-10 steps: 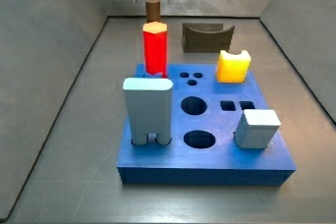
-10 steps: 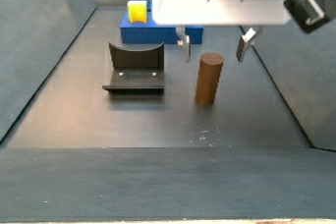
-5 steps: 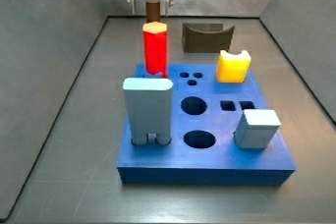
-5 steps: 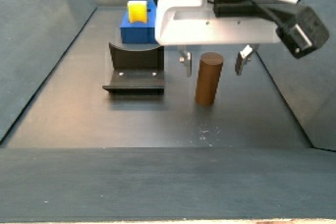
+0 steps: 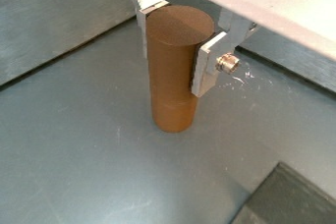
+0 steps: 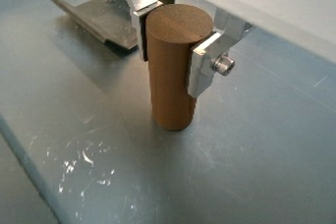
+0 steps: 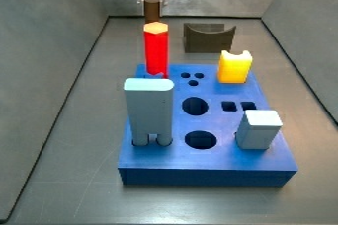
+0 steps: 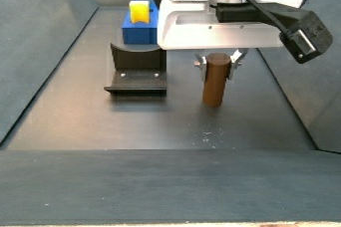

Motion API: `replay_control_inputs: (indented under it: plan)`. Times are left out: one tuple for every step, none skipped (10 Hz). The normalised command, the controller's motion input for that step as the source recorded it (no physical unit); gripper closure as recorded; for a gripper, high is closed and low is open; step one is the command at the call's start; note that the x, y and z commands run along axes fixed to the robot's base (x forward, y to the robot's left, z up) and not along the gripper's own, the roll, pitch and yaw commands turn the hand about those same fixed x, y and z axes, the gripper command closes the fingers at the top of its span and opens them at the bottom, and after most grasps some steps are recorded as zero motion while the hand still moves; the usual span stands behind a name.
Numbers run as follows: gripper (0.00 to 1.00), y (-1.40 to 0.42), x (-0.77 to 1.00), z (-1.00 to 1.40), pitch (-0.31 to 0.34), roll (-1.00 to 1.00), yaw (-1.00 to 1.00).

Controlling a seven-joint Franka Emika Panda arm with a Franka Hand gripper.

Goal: Pick up the round object. Move to above the board. Insert the round object.
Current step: Pick up the round object, then move to above the board.

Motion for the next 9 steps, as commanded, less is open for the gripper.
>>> replay_control_inputs:
  plan:
    - [1.00,0.00,0.00,0.00,0.000,0.00,0.00]
    - [1.00,0.00,0.00,0.00,0.000,0.00,0.00]
    - [1.00,0.00,0.00,0.00,0.000,0.00,0.00]
    - [1.00,0.00,0.00,0.00,0.000,0.00,0.00]
    - [1.00,0.00,0.00,0.00,0.000,0.00,0.00]
    - [1.00,0.00,0.00,0.00,0.000,0.00,0.00]
    - [1.00,0.00,0.00,0.00,0.000,0.00,0.00]
    - [1.00,0.00,0.00,0.00,0.000,0.00,0.00]
    - [1.00,0.16,-0.14,1.00,0.339,0.82,-0.14]
